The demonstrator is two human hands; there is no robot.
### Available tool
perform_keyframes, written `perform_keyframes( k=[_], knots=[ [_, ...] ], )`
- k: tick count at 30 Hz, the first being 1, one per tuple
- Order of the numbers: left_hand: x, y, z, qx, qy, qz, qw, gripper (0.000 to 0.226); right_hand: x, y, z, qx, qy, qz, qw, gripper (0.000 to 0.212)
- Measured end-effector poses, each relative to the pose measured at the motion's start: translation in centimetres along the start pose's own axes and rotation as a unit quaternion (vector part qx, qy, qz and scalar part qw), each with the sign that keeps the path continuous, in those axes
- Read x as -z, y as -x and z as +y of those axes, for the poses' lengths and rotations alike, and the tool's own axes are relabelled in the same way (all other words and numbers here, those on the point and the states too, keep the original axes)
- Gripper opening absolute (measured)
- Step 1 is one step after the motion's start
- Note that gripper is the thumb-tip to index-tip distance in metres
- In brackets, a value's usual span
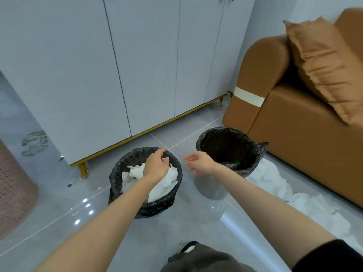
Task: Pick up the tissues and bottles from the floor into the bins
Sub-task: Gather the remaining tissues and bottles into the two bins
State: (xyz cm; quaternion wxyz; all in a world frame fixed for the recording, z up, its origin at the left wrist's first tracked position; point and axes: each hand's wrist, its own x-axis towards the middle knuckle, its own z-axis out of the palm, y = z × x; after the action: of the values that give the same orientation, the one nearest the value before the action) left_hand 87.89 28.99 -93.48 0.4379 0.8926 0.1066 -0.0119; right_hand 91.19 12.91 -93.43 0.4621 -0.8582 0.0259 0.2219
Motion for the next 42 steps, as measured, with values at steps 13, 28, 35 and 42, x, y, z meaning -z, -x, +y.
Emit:
perform_keyframes(
  k=[13,28,35,42],
  knots=[
    [-9.5,1.5,14.1,-0.143,0.009,-0.072,0.987,0.038,15.8,6.2,5.1,-0.003,0.116,0.144,0.983,0.029],
    [-26.9,2.9,23.8,-0.26,-0.063,-0.23,0.936,0.037,24.8,6.8,20.6,-0.184,0.074,0.273,0.941,0.028],
    [-34.4,0.2,21.0,-0.155,-0.052,-0.267,0.95,0.038,25.6,4.2,27.6,-0.239,0.086,0.27,0.929,0.034],
    [-39.3,-3.0,15.7,-0.066,-0.05,-0.282,0.956,0.039,24.6,1.5,33.5,-0.259,0.016,0.261,0.93,0.035]
  ],
)
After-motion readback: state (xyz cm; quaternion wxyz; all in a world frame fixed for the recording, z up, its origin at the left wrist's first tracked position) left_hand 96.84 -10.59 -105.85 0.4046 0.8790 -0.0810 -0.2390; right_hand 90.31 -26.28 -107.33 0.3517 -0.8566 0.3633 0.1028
